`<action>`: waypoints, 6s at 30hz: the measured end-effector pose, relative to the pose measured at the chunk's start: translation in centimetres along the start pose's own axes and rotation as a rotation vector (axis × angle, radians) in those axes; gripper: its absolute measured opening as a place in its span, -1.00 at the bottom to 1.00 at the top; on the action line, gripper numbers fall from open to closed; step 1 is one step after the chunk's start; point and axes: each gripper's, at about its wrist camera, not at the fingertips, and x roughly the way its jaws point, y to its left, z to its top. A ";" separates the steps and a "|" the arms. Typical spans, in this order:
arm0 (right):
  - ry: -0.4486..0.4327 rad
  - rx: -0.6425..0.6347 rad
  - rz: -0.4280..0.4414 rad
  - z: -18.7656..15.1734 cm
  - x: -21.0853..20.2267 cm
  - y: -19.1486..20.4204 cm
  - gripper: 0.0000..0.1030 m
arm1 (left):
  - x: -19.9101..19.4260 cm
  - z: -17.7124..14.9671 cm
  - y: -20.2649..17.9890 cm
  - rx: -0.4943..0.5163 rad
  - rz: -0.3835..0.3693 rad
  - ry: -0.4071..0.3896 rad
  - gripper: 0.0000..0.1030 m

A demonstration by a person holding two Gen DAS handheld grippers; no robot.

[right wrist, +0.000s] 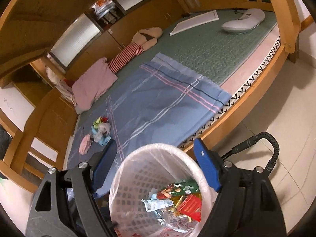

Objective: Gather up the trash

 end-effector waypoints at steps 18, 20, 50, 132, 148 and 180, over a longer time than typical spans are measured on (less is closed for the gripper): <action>0.210 -0.139 -0.045 -3.2 5.9 5.1 0.52 | -1.8 -1.7 13.7 -0.378 0.394 0.009 0.90; 0.204 -0.144 -0.044 -3.6 6.1 5.4 0.52 | -2.4 -2.1 14.2 -0.380 0.427 -0.006 0.90; 0.277 -0.239 -0.024 -4.7 9.2 8.5 0.52 | -3.6 -5.4 26.9 -0.852 0.686 -0.044 0.90; 0.430 -0.463 -0.031 -3.3 30.3 25.7 0.13 | -3.5 -6.9 28.2 -0.977 0.694 -0.058 0.91; 0.452 -0.409 -0.048 -2.0 44.2 30.5 -0.06 | -2.3 -7.1 29.3 -1.034 0.647 -0.021 0.90; 0.609 -0.441 0.073 -3.3 40.2 28.5 -0.08 | -2.6 -7.0 29.0 -1.031 0.710 -0.037 0.91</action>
